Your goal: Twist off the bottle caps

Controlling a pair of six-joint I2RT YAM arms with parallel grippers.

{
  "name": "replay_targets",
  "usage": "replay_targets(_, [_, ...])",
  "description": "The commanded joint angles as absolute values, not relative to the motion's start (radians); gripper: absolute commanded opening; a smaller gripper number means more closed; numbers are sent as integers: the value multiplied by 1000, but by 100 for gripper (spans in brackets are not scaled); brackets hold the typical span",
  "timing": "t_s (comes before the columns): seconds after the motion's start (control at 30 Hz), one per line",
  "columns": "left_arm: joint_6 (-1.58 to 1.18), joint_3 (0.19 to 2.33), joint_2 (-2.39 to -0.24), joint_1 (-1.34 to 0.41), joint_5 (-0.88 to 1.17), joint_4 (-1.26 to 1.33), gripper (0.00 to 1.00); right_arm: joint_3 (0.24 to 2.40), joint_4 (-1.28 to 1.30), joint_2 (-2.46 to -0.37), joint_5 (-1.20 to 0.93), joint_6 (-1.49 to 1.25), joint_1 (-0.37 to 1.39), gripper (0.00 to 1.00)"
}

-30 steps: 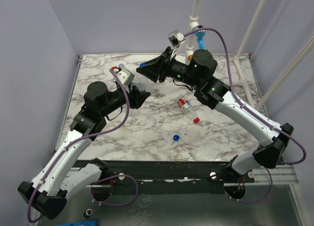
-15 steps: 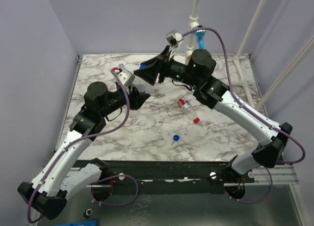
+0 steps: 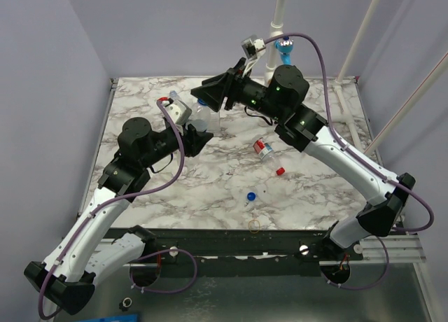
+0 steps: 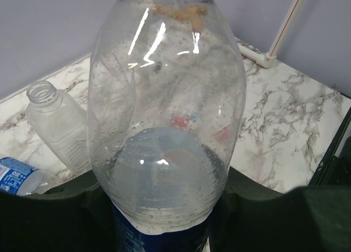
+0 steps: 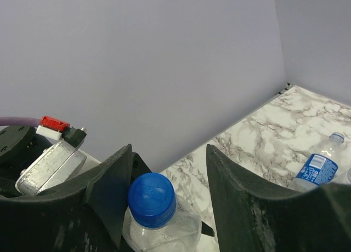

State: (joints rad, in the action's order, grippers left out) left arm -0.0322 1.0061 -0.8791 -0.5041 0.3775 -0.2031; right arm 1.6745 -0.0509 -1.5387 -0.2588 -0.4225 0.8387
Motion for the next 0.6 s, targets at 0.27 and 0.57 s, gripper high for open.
replay_targets(0.27, [-9,1019,-875,-505,356,-166,8,1704,-38,-1581,-333,-459,845,50])
replay_targets(0.57, [-52,1033,-892,-506,350,-166,8,1693,-45,-1581,-414,-453,845,1])
